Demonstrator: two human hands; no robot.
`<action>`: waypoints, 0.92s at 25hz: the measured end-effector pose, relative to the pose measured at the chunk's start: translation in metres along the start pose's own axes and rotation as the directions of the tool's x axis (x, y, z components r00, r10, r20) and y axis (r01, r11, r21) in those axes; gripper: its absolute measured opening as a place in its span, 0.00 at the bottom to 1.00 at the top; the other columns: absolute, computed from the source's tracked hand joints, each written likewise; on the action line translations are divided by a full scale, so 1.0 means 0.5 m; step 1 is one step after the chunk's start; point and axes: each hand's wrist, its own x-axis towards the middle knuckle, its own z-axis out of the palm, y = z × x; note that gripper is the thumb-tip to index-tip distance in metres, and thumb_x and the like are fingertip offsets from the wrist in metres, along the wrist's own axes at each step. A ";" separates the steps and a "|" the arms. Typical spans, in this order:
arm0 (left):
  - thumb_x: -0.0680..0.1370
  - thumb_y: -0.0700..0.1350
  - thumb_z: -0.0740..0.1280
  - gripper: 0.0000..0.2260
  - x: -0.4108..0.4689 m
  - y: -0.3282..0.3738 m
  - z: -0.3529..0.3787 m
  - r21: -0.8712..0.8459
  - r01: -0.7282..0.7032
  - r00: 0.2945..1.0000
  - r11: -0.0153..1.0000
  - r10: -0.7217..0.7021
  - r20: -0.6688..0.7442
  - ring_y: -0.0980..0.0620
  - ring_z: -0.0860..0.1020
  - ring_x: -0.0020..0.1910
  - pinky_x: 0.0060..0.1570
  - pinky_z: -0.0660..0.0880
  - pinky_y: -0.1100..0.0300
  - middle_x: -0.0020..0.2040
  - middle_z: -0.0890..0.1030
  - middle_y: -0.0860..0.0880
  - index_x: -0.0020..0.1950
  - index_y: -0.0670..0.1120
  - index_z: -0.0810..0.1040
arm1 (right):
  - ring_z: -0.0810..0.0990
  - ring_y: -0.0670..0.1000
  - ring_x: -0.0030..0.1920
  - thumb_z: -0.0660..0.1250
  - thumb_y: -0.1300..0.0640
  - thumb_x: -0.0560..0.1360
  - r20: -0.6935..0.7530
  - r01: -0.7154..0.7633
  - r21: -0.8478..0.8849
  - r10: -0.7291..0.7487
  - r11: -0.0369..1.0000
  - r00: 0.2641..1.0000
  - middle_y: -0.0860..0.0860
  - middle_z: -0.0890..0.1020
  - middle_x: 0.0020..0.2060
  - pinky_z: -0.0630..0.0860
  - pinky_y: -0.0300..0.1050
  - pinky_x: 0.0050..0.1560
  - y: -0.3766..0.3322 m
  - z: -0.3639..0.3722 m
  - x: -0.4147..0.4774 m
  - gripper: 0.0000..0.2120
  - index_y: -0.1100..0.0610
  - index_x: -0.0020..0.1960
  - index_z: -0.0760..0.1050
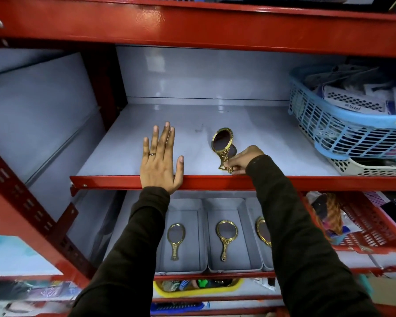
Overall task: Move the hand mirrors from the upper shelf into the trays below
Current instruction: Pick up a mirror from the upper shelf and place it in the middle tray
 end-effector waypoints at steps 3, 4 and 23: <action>0.77 0.54 0.52 0.33 -0.001 0.001 0.000 -0.005 -0.001 1.000 1.000 0.001 0.002 0.46 0.48 0.80 0.78 0.40 0.51 0.80 0.52 0.46 0.80 0.42 0.52 | 0.83 0.50 0.39 0.77 0.64 0.69 0.080 0.070 0.225 -0.090 0.972 0.993 0.60 0.85 0.44 0.84 0.39 0.37 0.009 -0.047 -0.059 0.19 0.69 0.58 0.81; 0.77 0.54 0.52 0.33 -0.002 0.001 0.000 -0.004 -0.001 1.000 1.000 0.001 0.002 0.46 0.48 0.80 0.78 0.41 0.51 0.80 0.52 0.46 0.80 0.43 0.51 | 0.83 0.49 0.39 0.78 0.62 0.68 0.116 0.097 0.259 -0.130 0.961 0.985 0.59 0.85 0.44 0.84 0.37 0.36 0.019 -0.068 -0.082 0.18 0.67 0.57 0.83; 0.77 0.54 0.53 0.33 -0.001 0.001 0.000 -0.008 -0.008 1.000 1.000 0.008 -0.012 0.44 0.51 0.79 0.78 0.42 0.50 0.80 0.55 0.45 0.79 0.42 0.53 | 0.81 0.55 0.46 0.72 0.68 0.72 0.123 -0.518 0.060 0.509 0.853 0.852 0.59 0.81 0.42 0.81 0.52 0.59 0.488 0.134 0.008 0.06 0.66 0.49 0.79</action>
